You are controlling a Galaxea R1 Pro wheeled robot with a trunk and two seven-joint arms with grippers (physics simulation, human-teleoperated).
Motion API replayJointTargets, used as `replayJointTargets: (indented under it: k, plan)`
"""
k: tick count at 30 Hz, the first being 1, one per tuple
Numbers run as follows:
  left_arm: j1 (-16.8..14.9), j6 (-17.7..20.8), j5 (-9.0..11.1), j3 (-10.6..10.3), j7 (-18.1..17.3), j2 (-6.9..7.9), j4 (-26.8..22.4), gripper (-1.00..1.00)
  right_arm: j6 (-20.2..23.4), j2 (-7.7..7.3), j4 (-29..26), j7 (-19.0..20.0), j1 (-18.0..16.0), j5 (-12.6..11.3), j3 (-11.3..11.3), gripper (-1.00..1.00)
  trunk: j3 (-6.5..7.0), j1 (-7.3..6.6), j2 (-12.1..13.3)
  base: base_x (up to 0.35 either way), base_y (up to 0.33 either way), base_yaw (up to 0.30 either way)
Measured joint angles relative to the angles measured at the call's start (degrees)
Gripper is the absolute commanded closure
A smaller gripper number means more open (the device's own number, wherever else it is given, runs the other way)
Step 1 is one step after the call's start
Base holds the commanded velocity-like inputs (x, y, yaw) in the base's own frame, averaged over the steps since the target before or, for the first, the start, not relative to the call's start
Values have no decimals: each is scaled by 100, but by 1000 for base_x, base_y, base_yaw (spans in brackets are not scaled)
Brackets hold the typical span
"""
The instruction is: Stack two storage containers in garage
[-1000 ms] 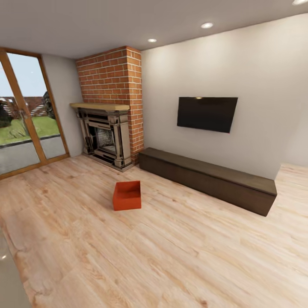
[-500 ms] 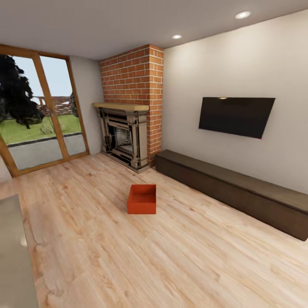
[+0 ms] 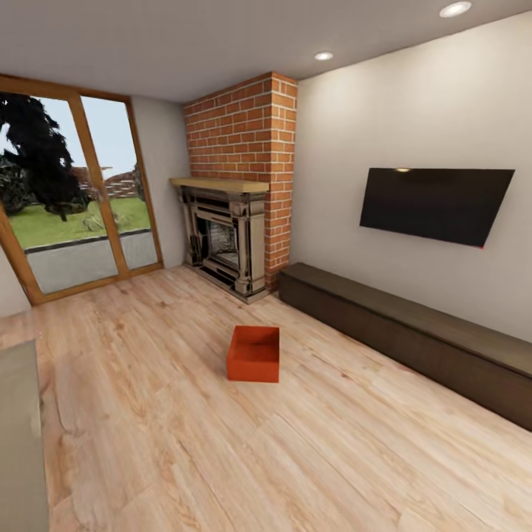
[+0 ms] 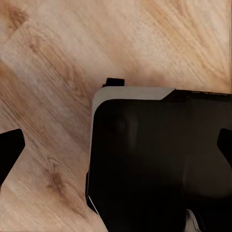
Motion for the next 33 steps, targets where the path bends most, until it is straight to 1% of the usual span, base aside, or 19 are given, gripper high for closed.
replayJointTargets:
  k: [25,33]
  plan:
    - [0,0,1,1,0,8,5,-100,0,-2,0,0,1,0,-3,-100,0,0,0,326,0,1]
    - [2,0,-2,0,0,9,0,-100,-7,0,0,7,2,7,1,-100,0,0,0,326,0,215]
